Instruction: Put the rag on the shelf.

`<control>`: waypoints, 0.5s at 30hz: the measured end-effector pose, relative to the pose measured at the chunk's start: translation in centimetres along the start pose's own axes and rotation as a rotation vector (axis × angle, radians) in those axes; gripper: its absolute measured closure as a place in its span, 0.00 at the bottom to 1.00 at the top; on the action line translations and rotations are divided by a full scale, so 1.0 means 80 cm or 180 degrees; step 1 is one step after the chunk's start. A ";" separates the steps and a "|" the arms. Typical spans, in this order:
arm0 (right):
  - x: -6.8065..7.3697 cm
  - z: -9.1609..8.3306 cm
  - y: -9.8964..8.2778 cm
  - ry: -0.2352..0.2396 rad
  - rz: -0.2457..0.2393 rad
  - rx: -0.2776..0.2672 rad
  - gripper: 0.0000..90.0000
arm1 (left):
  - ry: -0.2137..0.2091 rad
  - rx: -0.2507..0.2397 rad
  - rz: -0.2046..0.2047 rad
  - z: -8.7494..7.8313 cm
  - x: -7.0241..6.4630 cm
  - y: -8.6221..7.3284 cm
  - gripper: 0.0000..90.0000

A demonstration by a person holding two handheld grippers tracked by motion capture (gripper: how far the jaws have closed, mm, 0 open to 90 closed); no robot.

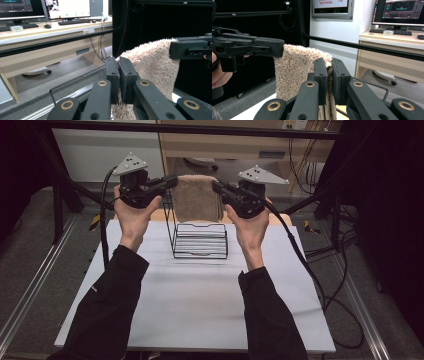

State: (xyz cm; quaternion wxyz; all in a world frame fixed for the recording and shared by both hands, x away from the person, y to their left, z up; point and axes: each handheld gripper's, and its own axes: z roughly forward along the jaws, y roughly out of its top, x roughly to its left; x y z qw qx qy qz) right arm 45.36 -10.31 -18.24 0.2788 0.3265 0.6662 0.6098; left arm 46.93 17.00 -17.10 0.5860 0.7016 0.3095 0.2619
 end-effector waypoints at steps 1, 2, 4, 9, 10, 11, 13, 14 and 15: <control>-0.001 0.001 0.001 -0.0002 0.0005 -0.0007 0.93 | -0.0006 -0.0014 -0.0004 0.001 0.001 0.002 0.96; -0.002 0.001 0.003 0.0000 0.0007 -0.0015 0.93 | -0.0005 -0.0009 0.0008 0.001 0.002 0.004 0.96; -0.003 0.002 0.005 0.0005 0.0008 -0.0027 0.93 | 0.0007 -0.0014 0.0028 0.002 0.003 0.008 0.96; -0.006 0.004 0.013 -0.0005 -0.0014 -0.0059 0.93 | 0.0034 -0.0043 0.0068 0.005 0.004 0.016 0.96; -0.007 0.005 0.014 -0.0005 -0.0007 -0.0061 0.93 | 0.0031 -0.0050 0.0097 0.005 0.006 0.017 0.96; -0.008 0.006 0.015 -0.0010 -0.0007 -0.0072 0.93 | 0.0019 -0.0064 0.0053 0.006 0.005 0.018 0.96; -0.010 0.008 0.017 -0.0010 -0.0005 -0.0079 0.93 | 0.0032 -0.0060 0.0069 0.007 0.007 0.019 0.96; -0.010 0.009 0.018 -0.0010 0.0003 -0.0078 0.93 | 0.0022 -0.0075 0.0057 0.008 0.007 0.020 0.96; -0.011 0.011 0.019 -0.0014 -0.0009 -0.0080 0.93 | 0.0032 -0.0078 0.0052 0.008 0.008 0.020 0.96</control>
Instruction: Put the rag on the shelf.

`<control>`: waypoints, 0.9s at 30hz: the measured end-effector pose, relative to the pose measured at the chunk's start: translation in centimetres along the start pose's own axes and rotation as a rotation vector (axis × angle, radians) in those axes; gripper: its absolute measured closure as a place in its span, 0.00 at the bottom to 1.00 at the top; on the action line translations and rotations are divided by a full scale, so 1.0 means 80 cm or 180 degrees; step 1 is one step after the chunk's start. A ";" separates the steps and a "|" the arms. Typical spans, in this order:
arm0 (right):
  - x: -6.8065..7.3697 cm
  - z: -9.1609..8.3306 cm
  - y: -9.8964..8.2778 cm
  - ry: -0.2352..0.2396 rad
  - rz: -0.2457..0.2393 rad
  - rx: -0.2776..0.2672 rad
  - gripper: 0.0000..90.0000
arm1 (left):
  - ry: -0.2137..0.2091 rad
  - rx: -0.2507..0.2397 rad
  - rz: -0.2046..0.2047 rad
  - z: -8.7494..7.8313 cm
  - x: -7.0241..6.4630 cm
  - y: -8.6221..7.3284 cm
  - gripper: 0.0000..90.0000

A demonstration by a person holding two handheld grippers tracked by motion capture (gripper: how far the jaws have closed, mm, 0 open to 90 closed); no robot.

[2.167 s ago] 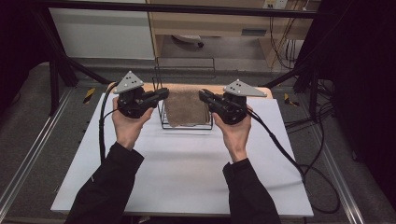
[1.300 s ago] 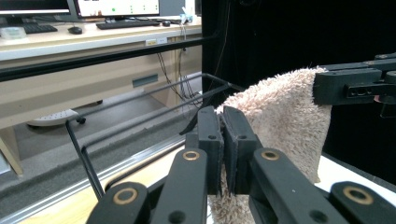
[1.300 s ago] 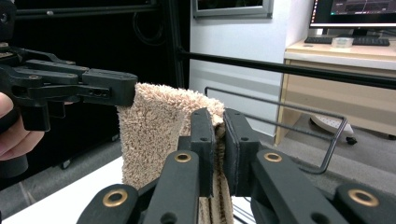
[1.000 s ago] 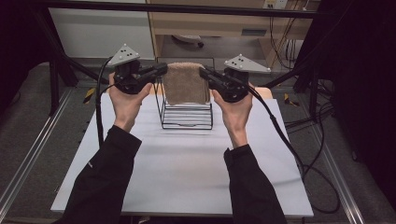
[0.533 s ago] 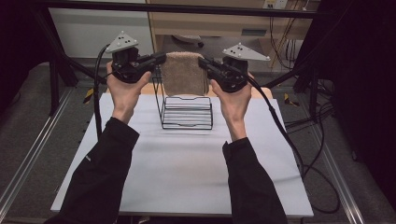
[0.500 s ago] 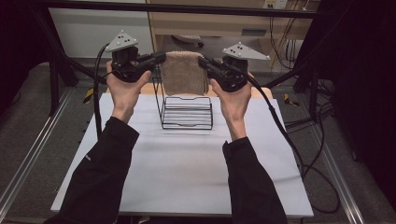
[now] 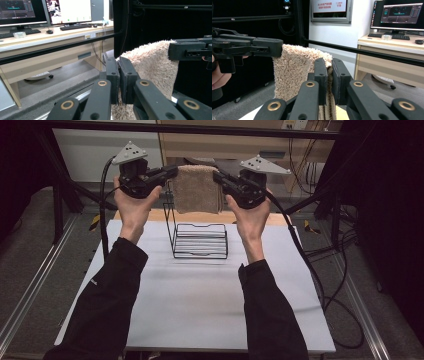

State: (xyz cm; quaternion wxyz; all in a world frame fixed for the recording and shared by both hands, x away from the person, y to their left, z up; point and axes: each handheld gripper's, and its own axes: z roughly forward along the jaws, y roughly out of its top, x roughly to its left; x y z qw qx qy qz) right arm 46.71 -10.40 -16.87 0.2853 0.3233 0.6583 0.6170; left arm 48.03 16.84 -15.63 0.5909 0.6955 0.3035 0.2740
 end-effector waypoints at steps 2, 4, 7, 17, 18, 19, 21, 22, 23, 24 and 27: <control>-0.001 0.002 0.001 0.0002 -0.0003 -0.0005 0.93 | 0.0010 0.0001 0.0010 0.000 0.002 0.001 0.96; -0.002 0.005 0.002 0.0003 -0.0001 -0.0018 0.93 | 0.0028 -0.0021 0.0020 0.001 0.003 0.003 0.96; -0.003 0.009 0.005 0.0001 -0.0006 -0.0029 0.93 | 0.0061 -0.0015 0.0044 0.003 0.006 0.006 0.96; -0.009 0.022 0.012 -0.0014 -0.0037 -0.0064 0.93 | 0.0139 -0.0016 0.0125 0.011 0.013 0.016 0.96; -0.009 0.023 0.012 -0.0012 -0.0039 -0.0067 0.93 | 0.0153 -0.0013 0.0122 0.012 0.014 0.016 0.96; -0.010 0.025 0.011 -0.0011 -0.0055 -0.0070 0.93 | 0.0173 -0.0007 0.0119 0.012 0.015 0.016 0.96; -0.011 0.027 0.011 -0.0015 -0.0054 -0.0066 0.93 | 0.0219 0.0019 0.0156 0.015 0.017 0.016 0.96; -0.013 0.029 0.010 -0.0019 -0.0053 -0.0072 0.93 | 0.0204 0.0010 0.0141 0.017 0.017 0.016 0.96; -0.014 0.030 0.010 -0.0026 -0.0059 -0.0070 0.93 | 0.0208 0.0011 0.0143 0.019 0.019 0.016 0.96; -0.015 0.031 0.010 -0.0021 -0.0062 -0.0072 0.93 | 0.0206 0.0013 0.0138 0.020 0.020 0.015 0.96; -0.018 0.035 0.010 -0.0042 -0.0074 -0.0069 0.93 | 0.0203 0.0011 0.0112 0.026 0.023 0.013 0.96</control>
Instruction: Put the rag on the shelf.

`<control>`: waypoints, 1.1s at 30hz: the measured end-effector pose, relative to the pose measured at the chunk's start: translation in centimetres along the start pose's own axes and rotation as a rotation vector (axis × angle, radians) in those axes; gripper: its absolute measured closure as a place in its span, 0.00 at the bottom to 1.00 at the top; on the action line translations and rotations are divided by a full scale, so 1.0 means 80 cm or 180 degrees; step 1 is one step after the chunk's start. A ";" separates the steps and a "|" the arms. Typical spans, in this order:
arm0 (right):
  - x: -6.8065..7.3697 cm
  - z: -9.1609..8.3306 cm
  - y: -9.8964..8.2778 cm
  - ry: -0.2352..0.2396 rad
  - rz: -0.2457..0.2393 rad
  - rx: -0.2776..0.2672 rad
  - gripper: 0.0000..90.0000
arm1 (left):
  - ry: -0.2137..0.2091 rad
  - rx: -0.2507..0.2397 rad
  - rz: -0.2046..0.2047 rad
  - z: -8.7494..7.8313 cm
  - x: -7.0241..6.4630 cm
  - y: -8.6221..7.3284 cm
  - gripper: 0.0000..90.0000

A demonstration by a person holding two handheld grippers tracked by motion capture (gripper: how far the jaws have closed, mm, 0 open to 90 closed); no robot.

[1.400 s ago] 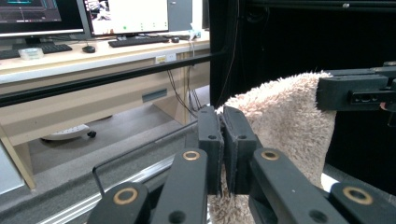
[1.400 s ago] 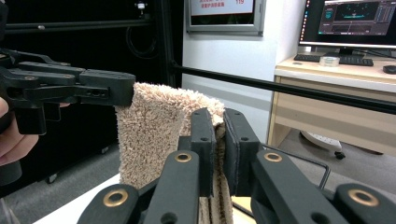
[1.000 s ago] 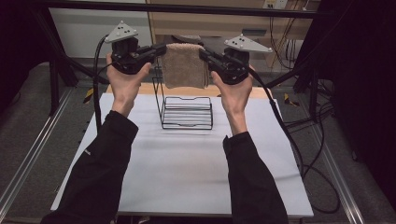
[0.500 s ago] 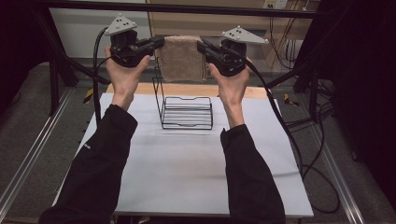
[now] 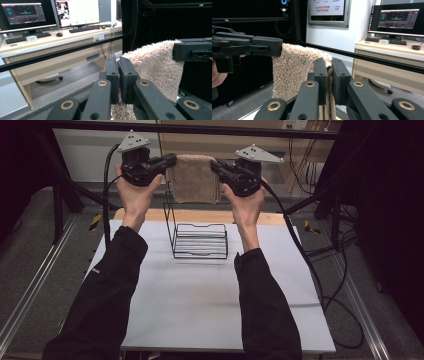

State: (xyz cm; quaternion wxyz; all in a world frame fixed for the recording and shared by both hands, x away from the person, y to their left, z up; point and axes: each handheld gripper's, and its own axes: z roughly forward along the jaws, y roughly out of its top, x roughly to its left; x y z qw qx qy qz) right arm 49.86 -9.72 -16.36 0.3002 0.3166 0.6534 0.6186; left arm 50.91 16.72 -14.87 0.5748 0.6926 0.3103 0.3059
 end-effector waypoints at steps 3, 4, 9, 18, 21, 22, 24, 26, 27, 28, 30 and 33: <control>-0.003 0.004 -0.002 -0.0037 -0.0037 0.0031 0.93 | 0.0047 0.0029 0.0059 0.006 0.001 -0.003 0.96; -0.004 0.005 -0.002 -0.0043 -0.0046 0.0037 0.93 | 0.0034 0.0018 0.0037 0.008 0.001 -0.004 0.96; -0.007 0.010 -0.005 -0.0070 -0.0100 0.0061 0.93 | 0.0019 0.0007 0.0036 0.012 0.004 -0.009 0.96; -0.010 0.018 -0.013 -0.0069 -0.0127 0.0149 0.93 | -0.0028 0.0039 0.0039 0.016 0.008 -0.021 0.96; -0.012 0.019 -0.019 -0.0058 -0.0113 0.0180 0.93 | -0.0051 0.0063 0.0044 0.017 0.008 -0.029 0.96; -0.012 0.018 -0.021 -0.0058 -0.0110 0.0190 0.93 | -0.0058 0.0062 0.0045 0.017 0.008 -0.031 0.96; -0.013 0.018 -0.026 -0.0051 -0.0115 0.0214 0.93 | -0.0074 0.0092 0.0059 0.017 0.007 -0.036 0.96; -0.013 0.018 -0.031 -0.0033 -0.0108 0.0235 0.93 | -0.0103 0.0126 0.0071 0.017 0.007 -0.042 0.96; -0.013 0.017 -0.034 -0.0029 -0.0114 0.0248 0.93 | -0.0113 0.0116 0.0056 0.016 0.006 -0.044 0.96; -0.013 0.016 -0.036 -0.0020 -0.0115 0.0260 0.93 | -0.0124 0.0115 0.0056 0.016 0.005 -0.046 0.96; -0.013 0.014 -0.040 -0.0005 -0.0123 0.0269 0.93 | -0.0137 0.0127 0.0065 0.015 0.004 -0.049 0.96; -0.013 0.012 -0.046 0.0006 -0.0100 0.0288 0.93 | -0.0156 0.0136 0.0061 0.014 0.002 -0.054 0.96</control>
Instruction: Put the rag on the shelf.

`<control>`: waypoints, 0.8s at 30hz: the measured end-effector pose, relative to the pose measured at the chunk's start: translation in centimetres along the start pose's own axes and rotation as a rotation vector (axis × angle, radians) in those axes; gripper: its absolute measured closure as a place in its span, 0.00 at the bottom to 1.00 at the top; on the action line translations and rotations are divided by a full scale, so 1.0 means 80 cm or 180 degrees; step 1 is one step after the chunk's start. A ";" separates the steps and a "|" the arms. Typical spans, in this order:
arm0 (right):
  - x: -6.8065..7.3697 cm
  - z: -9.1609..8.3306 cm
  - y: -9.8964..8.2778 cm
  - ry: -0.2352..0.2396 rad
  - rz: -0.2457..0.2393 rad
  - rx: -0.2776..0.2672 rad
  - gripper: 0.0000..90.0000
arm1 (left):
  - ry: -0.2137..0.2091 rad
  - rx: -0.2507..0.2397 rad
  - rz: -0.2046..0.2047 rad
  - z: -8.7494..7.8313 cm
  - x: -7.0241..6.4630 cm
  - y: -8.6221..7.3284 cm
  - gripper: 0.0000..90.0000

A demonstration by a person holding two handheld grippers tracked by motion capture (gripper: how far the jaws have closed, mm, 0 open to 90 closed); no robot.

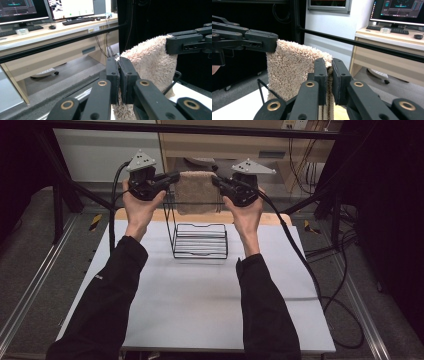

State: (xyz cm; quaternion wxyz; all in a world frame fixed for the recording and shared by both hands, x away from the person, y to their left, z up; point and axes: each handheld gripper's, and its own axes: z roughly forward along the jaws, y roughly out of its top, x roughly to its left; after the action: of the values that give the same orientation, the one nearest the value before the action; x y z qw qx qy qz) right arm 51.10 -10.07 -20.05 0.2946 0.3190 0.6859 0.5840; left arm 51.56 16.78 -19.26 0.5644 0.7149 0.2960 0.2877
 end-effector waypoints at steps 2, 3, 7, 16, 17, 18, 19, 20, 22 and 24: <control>0.000 -0.001 -0.004 0.0014 -0.0007 0.0019 0.93 | -0.0015 0.0010 0.0019 -0.001 -0.001 -0.003 0.96; 0.000 -0.001 -0.006 0.0023 -0.0009 0.0026 0.92 | -0.0020 0.0008 0.0014 -0.002 -0.002 -0.005 0.96; 0.000 -0.003 -0.013 0.0043 0.0004 0.0051 0.92 | -0.0057 0.0035 0.0028 -0.002 -0.004 -0.012 0.96; 0.001 -0.006 -0.023 0.0088 0.0041 0.0058 0.92 | -0.0091 0.0051 0.0069 -0.006 -0.008 -0.019 0.96; 0.001 -0.007 -0.023 0.0093 0.0038 0.0060 0.92 | -0.0093 0.0049 0.0071 -0.007 -0.009 -0.019 0.96; 0.001 -0.007 -0.024 0.0094 0.0029 0.0060 0.92 | -0.0096 0.0048 0.0073 -0.007 -0.009 -0.020 0.96; 0.002 -0.008 -0.024 0.0101 0.0024 0.0060 0.92 | -0.0102 0.0052 0.0075 -0.009 -0.009 -0.021 0.96; 0.002 -0.009 -0.024 0.0115 0.0029 0.0059 0.92 | -0.0116 0.0054 0.0057 -0.009 -0.010 -0.021 0.96; 0.002 -0.010 -0.026 0.0130 0.0032 0.0060 0.92 | -0.0140 0.0049 0.0046 -0.011 -0.011 -0.022 0.96; 0.003 -0.011 -0.027 0.0133 0.0034 0.0080 0.92 | -0.0158 0.0056 0.0057 -0.013 -0.013 -0.023 0.96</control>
State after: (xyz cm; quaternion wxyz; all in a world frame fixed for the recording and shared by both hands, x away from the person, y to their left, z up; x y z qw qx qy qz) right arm 50.07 -10.72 -22.07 0.2731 0.3140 0.6974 0.5834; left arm 49.88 17.00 -20.93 0.5627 0.7293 0.2780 0.2723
